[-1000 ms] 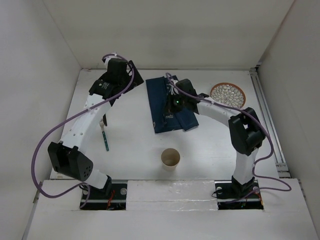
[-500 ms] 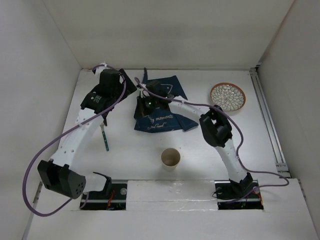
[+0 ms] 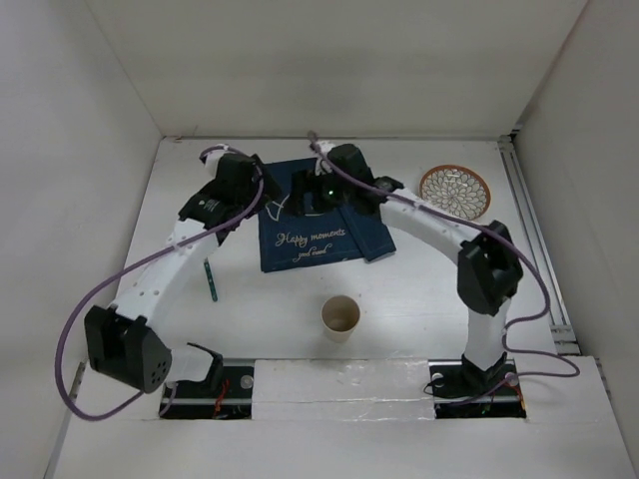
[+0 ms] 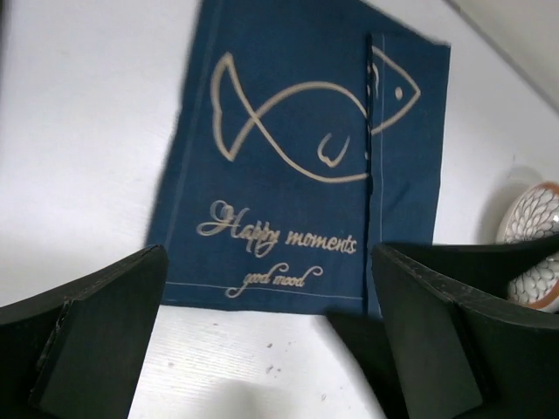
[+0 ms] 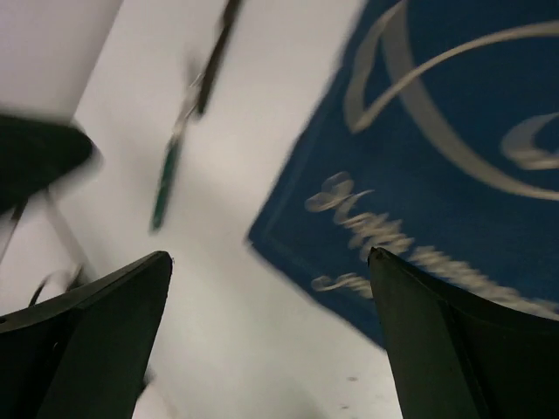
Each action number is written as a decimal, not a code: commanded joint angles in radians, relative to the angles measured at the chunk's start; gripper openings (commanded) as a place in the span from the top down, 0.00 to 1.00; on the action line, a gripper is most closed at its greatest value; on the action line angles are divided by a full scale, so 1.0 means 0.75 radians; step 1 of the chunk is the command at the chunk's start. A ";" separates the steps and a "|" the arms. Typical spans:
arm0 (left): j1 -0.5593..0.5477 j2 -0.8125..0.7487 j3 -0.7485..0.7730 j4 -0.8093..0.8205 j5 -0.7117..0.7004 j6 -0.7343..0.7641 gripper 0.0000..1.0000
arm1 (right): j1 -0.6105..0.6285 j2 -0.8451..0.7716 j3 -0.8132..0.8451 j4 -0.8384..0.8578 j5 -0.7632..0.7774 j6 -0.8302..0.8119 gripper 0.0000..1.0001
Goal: Set the dinner table for one person
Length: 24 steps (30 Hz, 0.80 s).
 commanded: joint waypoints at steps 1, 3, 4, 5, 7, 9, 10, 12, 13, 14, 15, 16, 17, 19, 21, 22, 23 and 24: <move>-0.095 0.207 0.098 0.060 0.031 0.008 0.00 | -0.032 -0.126 -0.004 -0.229 0.627 -0.031 0.00; -0.095 0.364 0.165 0.044 0.070 -0.005 0.00 | -0.065 -0.157 -0.084 -0.305 0.736 -0.043 0.00; -0.095 0.408 0.165 0.044 0.084 -0.005 0.00 | -0.077 -0.171 -0.122 -0.306 0.797 -0.043 0.00; -0.095 0.453 0.165 0.056 0.101 -0.025 0.00 | -0.110 -0.183 -0.159 -0.306 0.812 -0.043 0.00; -0.095 0.584 0.190 0.056 0.125 -0.066 0.00 | -0.141 -0.214 -0.257 -0.291 0.812 -0.031 0.05; -0.095 0.668 0.241 0.044 0.125 -0.080 0.00 | -0.153 -0.214 -0.301 -0.279 0.812 -0.031 0.09; -0.095 0.745 0.253 0.044 0.142 -0.097 0.00 | -0.165 -0.214 -0.315 -0.279 0.796 -0.045 0.09; -0.095 0.813 0.292 0.017 0.142 -0.117 0.00 | -0.165 -0.194 -0.315 -0.279 0.783 -0.058 0.11; -0.095 0.872 0.292 0.017 0.158 -0.129 0.00 | -0.165 -0.161 -0.283 -0.279 0.783 -0.070 0.11; -0.095 0.897 0.308 0.017 0.158 -0.144 0.00 | -0.165 -0.143 -0.270 -0.279 0.771 -0.070 0.11; -0.095 0.915 0.308 0.017 0.158 -0.144 0.00 | -0.165 -0.128 -0.270 -0.279 0.771 -0.084 0.12; -0.095 0.932 0.308 0.017 0.176 -0.144 0.00 | -0.165 -0.094 -0.230 -0.279 0.771 -0.084 0.14; -0.095 0.958 0.308 0.017 0.176 -0.162 0.00 | -0.151 -0.075 -0.213 -0.279 0.771 -0.084 0.14; -0.095 0.970 0.308 0.001 0.176 -0.176 0.00 | -0.151 -0.028 -0.170 -0.306 0.802 -0.084 0.14; -0.095 0.971 0.290 0.001 0.162 -0.191 0.00 | -0.151 0.058 -0.092 -0.351 0.814 -0.084 0.14; -0.095 0.971 0.290 0.001 0.150 -0.191 0.00 | -0.151 0.078 -0.078 -0.363 0.814 -0.084 0.14; -0.095 0.971 0.278 0.001 0.138 -0.191 0.00 | -0.139 0.093 -0.062 -0.347 0.826 -0.084 0.14; -0.095 0.971 0.278 0.001 0.138 -0.203 0.00 | -0.139 0.107 -0.061 -0.332 0.826 -0.098 0.14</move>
